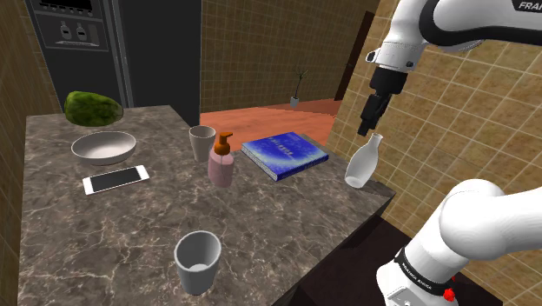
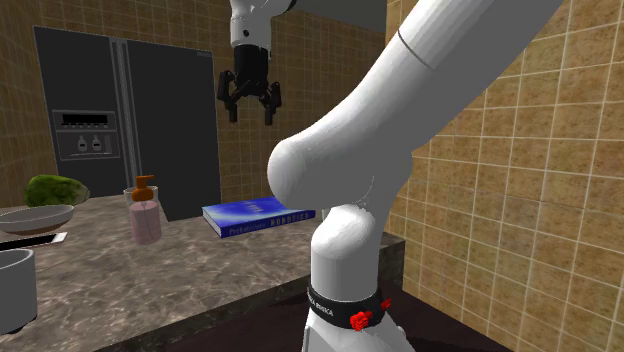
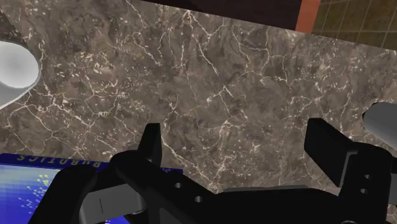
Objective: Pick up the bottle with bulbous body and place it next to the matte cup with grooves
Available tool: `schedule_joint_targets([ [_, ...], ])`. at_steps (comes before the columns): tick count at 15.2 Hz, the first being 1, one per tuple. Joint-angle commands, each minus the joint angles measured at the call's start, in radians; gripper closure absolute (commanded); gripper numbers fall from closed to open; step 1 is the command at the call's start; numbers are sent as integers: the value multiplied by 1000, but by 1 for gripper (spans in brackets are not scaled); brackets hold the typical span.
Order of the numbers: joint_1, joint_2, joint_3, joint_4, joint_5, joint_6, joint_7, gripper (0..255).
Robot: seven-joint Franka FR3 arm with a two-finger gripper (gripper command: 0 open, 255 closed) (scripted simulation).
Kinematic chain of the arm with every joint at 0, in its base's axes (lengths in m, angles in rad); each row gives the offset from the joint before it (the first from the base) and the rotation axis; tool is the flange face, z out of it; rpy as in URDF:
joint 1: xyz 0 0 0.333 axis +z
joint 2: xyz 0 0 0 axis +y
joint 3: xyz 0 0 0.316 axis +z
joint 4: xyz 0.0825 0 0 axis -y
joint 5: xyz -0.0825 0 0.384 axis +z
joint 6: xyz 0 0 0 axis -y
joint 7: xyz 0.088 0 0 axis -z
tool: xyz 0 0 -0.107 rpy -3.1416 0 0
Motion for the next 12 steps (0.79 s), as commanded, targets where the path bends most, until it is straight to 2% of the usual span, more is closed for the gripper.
schedule_joint_targets([
  [1,0,0,0,0,0,0,0,0],
  [12,-88,152,-216,-1,-185,130,-261,0],
])
